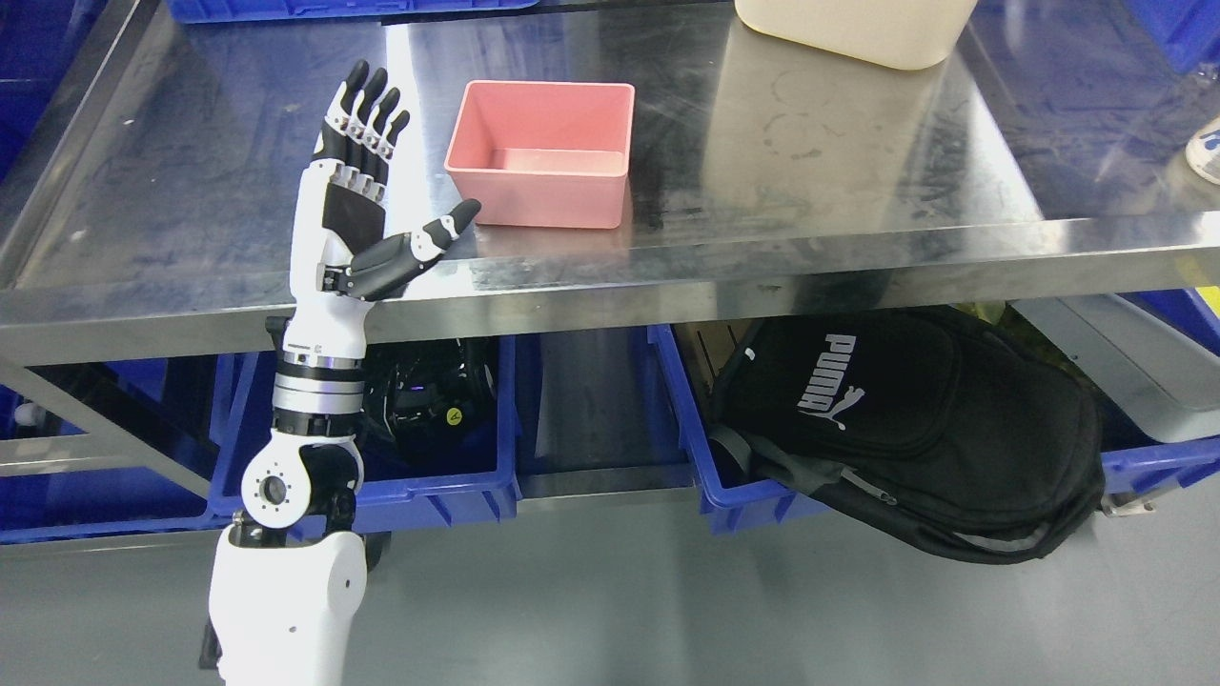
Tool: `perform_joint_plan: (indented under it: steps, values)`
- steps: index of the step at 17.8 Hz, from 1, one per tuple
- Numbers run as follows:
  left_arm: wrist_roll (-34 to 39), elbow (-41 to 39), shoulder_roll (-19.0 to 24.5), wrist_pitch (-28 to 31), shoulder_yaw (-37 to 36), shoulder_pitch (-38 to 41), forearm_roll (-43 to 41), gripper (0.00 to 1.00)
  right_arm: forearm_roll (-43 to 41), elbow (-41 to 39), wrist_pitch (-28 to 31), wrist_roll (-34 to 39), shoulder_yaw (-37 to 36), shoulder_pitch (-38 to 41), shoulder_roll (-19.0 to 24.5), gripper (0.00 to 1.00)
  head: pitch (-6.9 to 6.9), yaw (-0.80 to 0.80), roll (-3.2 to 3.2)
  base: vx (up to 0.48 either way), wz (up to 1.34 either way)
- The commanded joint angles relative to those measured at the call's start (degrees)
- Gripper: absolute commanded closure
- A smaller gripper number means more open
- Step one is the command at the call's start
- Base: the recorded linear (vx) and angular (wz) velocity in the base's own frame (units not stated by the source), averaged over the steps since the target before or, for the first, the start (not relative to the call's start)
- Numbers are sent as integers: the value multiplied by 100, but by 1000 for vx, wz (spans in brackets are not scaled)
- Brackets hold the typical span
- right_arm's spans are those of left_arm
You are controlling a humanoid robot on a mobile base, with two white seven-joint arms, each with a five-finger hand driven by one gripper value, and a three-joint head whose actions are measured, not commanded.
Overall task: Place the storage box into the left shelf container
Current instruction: 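Swing the left hand over the table toward the pink box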
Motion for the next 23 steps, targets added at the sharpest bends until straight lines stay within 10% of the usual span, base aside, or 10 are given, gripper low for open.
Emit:
perform_joint_plan:
  steps: [1,7,15,23]
  values:
    - [-24,-50,100,-28,743,52,27,0,9,-100,9,4,-26,53,-100,0,0,0,0,-8,-121]
    - [-1706,12,393,321,1623,-1079,18,0,9,-100,9,4,-26,53,-100,0,0,0,0,-1,-6]
    - [-3183,478,3532,586,-473,-2398,-43,0,9,-100,9,4,-26,53,-100,0,0,0,0,0,-1]
    - [-4690,1969,1971,621,-1848,-3515,-2739,1,9,-100,9,4,-26,53,-100,0,0,0,0,0,13]
